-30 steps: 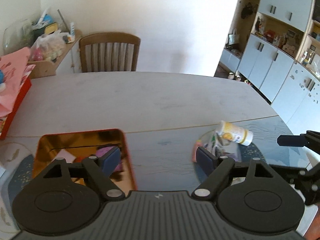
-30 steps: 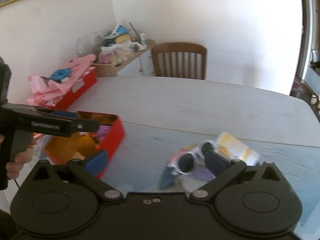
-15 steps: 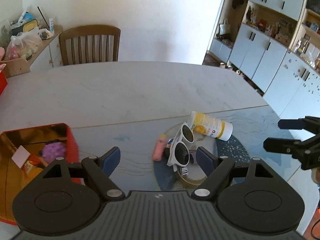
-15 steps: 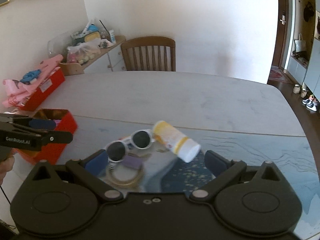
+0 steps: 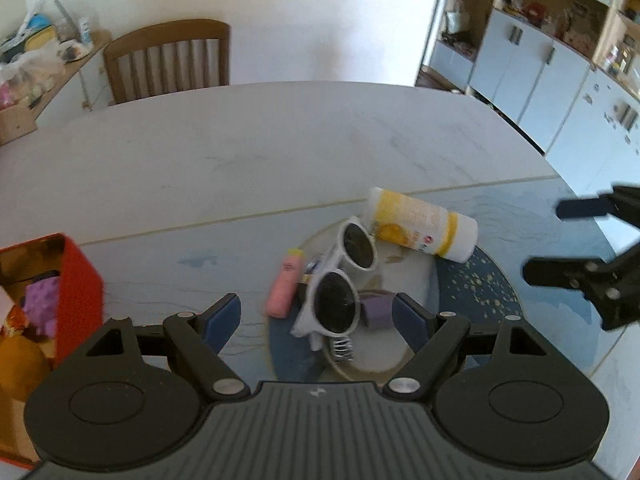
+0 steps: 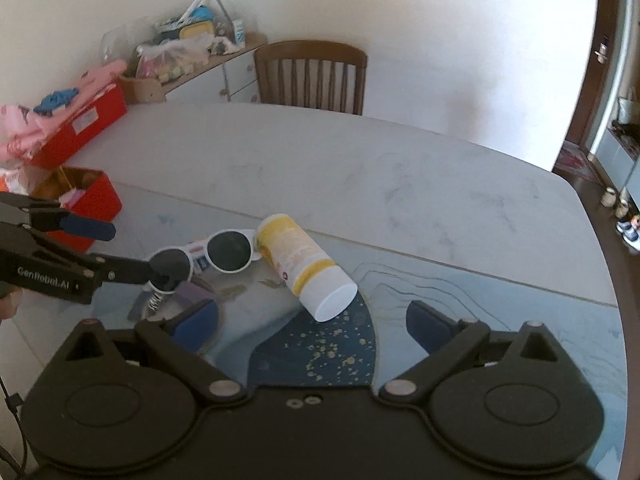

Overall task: Organize rigid objects
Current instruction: 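Move the left gripper to the white sunglasses while the right gripper approaches the yellow bottle, then grasp the white sunglasses with the left gripper while the right gripper grasps the yellow-and-white bottle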

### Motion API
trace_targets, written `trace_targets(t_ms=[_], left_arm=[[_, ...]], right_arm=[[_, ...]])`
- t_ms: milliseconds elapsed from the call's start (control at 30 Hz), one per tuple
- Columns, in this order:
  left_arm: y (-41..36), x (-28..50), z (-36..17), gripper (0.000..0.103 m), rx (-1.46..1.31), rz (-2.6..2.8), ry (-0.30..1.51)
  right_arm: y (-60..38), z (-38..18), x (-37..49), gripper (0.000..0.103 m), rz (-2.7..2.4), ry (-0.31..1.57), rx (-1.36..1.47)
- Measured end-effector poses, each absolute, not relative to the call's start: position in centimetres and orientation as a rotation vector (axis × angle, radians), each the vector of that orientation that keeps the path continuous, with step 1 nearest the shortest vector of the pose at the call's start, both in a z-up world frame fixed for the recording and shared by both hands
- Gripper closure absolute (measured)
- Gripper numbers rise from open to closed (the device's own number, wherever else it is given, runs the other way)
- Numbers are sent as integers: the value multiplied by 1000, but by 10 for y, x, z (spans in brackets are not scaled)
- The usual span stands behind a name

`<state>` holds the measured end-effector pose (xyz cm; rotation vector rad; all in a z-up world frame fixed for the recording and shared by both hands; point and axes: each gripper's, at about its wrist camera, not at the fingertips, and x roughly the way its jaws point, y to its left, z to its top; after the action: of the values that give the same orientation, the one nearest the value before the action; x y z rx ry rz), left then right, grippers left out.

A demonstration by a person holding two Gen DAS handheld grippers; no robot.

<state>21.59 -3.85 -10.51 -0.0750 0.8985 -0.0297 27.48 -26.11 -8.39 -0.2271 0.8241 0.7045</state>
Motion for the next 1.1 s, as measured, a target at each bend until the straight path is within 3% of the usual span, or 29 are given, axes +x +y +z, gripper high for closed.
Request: trace_targets(t_ms=[467,600,767,1100], left_arm=[[-47,258,-123,21,-44,-20,920],[-52,270,-126,29,9,-63,935],[-58,282,-133,29,36,-110,972],[-68,294,-144,42,160,-205,968]], right_arm=[[-237,-105,317,15,805,833,-334],[-228,-110,325,18,831,836,-361],[-217,-120,331,21,878,847,-407],[-207,-131,339,29,959,872,-445]])
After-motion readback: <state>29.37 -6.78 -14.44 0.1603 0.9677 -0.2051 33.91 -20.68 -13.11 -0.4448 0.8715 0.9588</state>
